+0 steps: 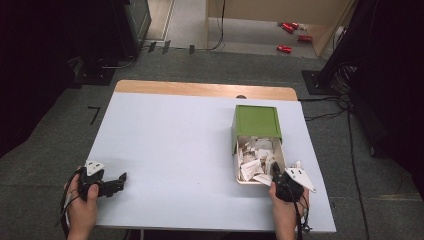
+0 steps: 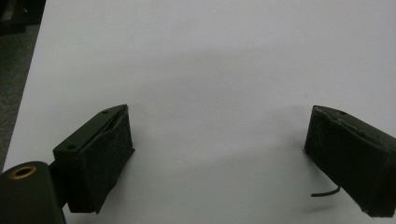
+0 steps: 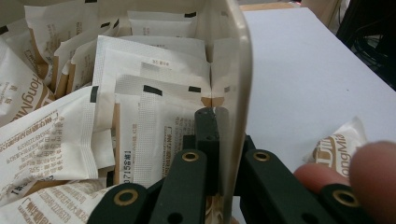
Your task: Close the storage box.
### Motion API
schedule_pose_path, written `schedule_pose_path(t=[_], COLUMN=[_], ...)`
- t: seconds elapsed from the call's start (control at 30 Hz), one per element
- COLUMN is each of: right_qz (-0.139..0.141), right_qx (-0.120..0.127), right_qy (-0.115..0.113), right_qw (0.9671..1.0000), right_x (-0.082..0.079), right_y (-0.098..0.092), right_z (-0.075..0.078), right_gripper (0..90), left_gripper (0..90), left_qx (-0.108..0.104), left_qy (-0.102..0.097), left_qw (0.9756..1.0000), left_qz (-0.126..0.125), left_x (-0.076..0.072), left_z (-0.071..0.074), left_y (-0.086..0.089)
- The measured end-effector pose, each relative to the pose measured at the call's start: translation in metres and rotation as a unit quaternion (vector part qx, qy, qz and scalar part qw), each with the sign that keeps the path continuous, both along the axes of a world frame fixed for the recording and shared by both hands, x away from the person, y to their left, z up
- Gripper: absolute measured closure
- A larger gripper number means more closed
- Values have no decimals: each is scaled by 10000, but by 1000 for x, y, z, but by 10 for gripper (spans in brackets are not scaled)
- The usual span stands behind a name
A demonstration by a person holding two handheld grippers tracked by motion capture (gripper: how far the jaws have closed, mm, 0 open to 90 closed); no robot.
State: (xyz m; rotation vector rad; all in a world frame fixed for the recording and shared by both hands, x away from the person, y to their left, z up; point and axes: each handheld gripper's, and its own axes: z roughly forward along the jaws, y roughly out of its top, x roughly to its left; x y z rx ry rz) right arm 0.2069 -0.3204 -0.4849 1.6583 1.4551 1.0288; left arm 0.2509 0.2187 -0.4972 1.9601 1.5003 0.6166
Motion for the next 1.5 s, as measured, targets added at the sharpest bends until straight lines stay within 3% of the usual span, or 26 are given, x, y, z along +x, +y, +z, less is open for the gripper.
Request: schedule_pose_path(t=[0.5,0.8,1.03,1.5], right_qz=[-157,-18,256,549], right_qx=[-19,-15,300,396], right_qy=[1,-18,178,184], right_qw=[9999,10000,9991,9975], right_x=[23,31,19,-23], right_y=[5,3,-7,-11], right_z=[-3,-5,0,13], right_gripper=[898,865,725,674], left_gripper=[80,80,80,80], left_qx=[-2,-3,-4,-5], left_qy=[-4,-6,-7,-6], left_qw=[10000,10000,10000,10000], left_qz=[-1,0,1,2], left_x=[0,0,0,0], left_z=[0,0,0,0], left_y=[0,0,0,0])
